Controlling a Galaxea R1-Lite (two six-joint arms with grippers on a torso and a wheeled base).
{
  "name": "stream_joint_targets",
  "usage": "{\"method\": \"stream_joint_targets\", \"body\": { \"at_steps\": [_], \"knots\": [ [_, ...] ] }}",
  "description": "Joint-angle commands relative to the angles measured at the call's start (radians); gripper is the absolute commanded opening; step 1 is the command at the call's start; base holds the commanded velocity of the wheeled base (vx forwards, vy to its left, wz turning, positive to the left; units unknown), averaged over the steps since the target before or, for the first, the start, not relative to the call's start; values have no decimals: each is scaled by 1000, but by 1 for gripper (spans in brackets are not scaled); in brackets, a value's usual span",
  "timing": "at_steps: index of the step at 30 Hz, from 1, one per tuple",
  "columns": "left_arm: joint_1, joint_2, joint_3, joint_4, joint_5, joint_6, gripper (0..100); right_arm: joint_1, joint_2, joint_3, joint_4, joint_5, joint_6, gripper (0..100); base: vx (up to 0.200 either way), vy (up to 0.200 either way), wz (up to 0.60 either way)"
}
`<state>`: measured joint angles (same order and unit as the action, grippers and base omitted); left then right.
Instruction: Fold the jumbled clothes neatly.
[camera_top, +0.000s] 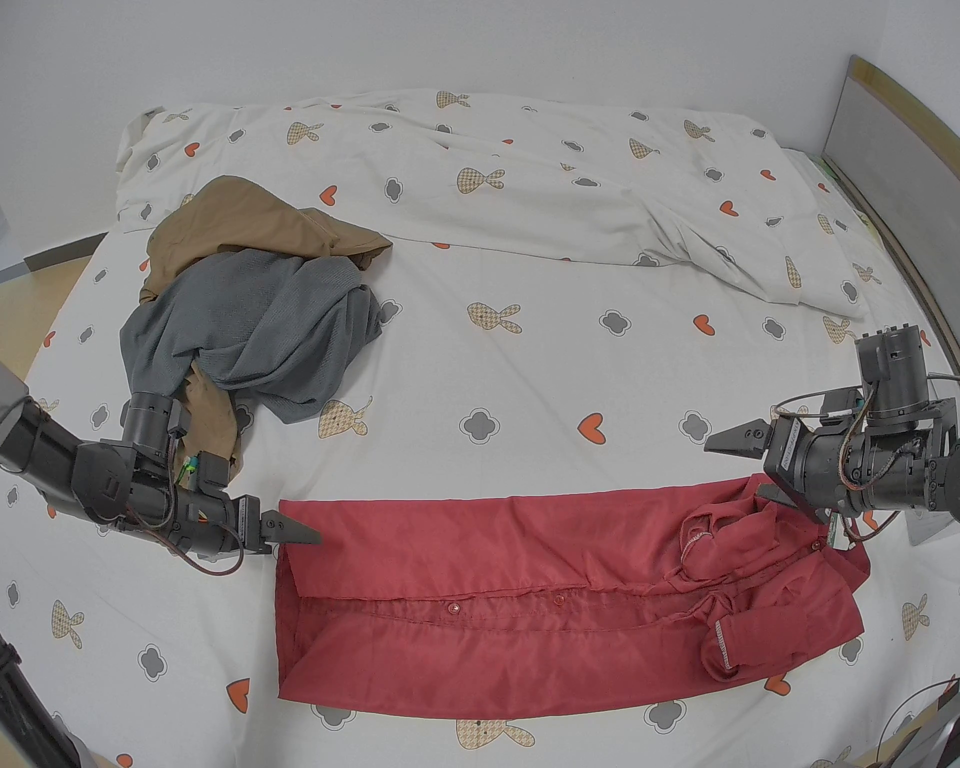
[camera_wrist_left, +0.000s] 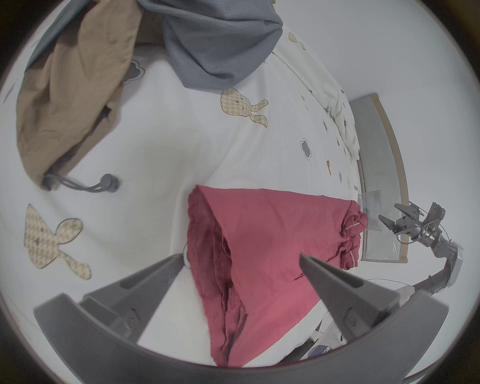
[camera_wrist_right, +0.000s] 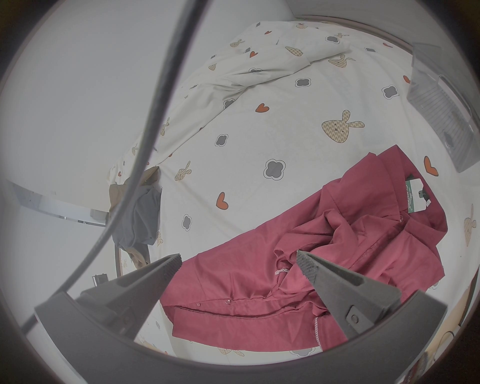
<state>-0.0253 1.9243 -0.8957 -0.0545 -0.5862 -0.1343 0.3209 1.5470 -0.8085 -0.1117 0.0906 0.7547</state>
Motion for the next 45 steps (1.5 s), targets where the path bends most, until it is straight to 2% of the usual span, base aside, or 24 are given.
{"method": "stream_joint_targets", "body": {
  "at_steps": [1,5,10,13,18,26,33,37,45],
  "knots": [
    [4,-105,3,31,42,-2,100,-8,4,8,0,0,0,100,0,0,0],
    [-19,-159,-3,31,35,-25,100,-19,10,14,0,1,2,100,0,0,0],
    [-104,-142,-37,28,-18,-76,100,-22,45,14,0,31,2,100,0,0,0],
    [-168,-100,-88,24,-64,-143,100,-22,122,14,-2,46,0,100,0,0,0],
    [-206,-10,-130,24,-92,-173,100,-36,186,11,-3,46,-1,100,0,0,0],
    [-214,104,-143,22,-90,-169,100,-78,246,-6,-13,49,-3,100,0,0,0],
    [-212,113,-127,22,-90,-162,100,-80,291,-24,-129,49,-1,100,0,0,0],
    [-209,113,-121,22,-90,-162,100,-82,289,-38,-143,49,-1,100,0,0,0],
    [-209,101,-109,22,-90,-162,100,-106,277,-28,-141,101,-3,100,0,0,0]
  ]
}}
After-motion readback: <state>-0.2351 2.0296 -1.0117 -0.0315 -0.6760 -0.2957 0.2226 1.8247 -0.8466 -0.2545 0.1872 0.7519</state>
